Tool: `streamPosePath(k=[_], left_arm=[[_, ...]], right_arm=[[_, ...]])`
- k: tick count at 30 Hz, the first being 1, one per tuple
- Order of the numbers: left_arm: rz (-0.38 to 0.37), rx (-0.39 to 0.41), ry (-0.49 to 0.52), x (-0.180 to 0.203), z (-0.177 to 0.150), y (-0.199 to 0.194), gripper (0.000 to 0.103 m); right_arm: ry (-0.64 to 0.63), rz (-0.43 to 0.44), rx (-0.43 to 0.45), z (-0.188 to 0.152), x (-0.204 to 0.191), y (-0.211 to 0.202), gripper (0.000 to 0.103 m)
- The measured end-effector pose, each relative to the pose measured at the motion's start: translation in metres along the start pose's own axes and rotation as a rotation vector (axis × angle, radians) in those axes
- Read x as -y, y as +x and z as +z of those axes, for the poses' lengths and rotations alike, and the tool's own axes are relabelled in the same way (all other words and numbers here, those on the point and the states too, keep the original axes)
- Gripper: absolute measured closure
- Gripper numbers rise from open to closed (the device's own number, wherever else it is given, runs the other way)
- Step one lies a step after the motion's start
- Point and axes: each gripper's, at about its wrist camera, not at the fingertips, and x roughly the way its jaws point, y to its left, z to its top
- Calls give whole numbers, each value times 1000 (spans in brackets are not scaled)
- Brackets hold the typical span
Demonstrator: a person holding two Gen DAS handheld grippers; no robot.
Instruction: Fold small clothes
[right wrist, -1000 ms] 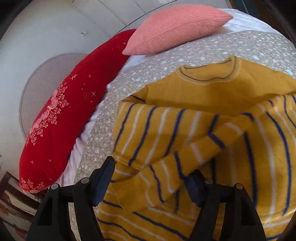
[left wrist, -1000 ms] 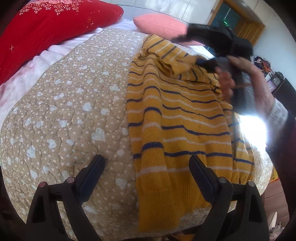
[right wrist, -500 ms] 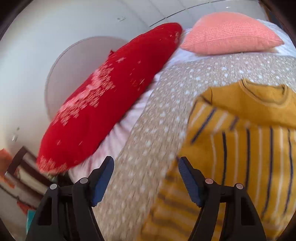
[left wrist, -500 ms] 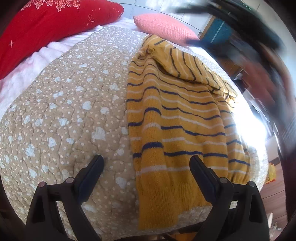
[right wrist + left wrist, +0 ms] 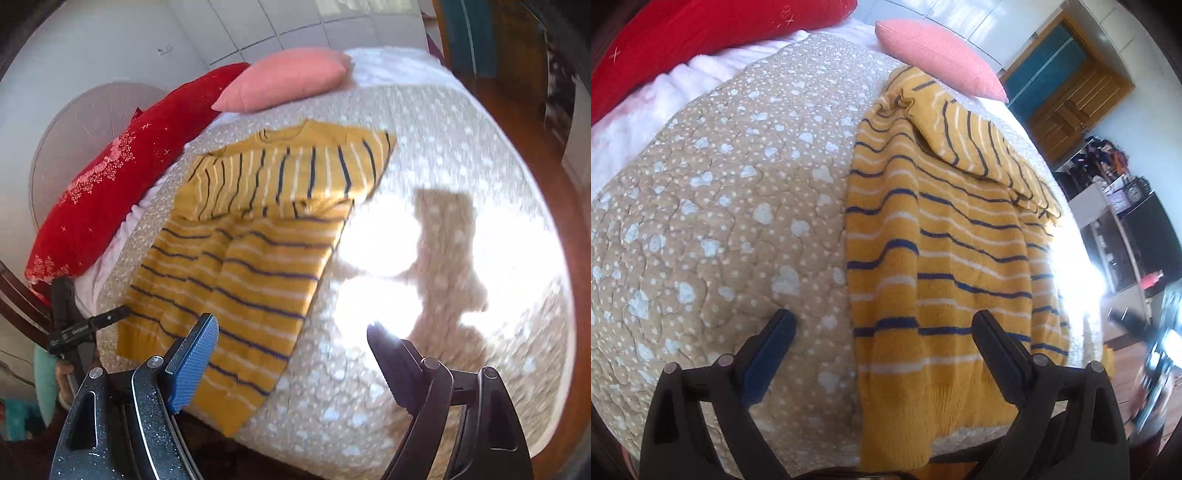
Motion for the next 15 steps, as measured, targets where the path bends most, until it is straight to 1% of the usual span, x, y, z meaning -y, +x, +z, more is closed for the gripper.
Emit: streamPosePath(k=[2, 5, 7, 9, 10, 11, 12, 13, 15], left_arm=[[-2, -7, 18, 7, -3, 3, 5], [9, -11, 53, 17, -9, 5, 5], [-1, -23, 71, 23, -14, 6, 5], [-24, -28, 84, 28, -20, 5, 7], [-37, -32, 89, 30, -21, 5, 18], [-30, -38, 93, 32, -22, 6, 34], [-16, -44, 94, 33, -23, 8, 38], [-8, -43, 90, 33, -23, 10, 40], [-25, -42, 50, 29, -21, 14, 40]], right_arm=[[45, 53, -13, -24, 5, 24, 16], [92, 114, -8, -47, 1, 58, 16], [93, 114, 55, -54, -6, 65, 16], [112, 196, 77, -56, -16, 72, 16], [126, 230, 84, -57, -20, 76, 16], [129, 254, 88, -59, -24, 80, 16], [118, 261, 92, -61, -29, 84, 16], [105, 264, 101, -64, -35, 87, 16], [117, 278, 125, -70, -42, 88, 16]])
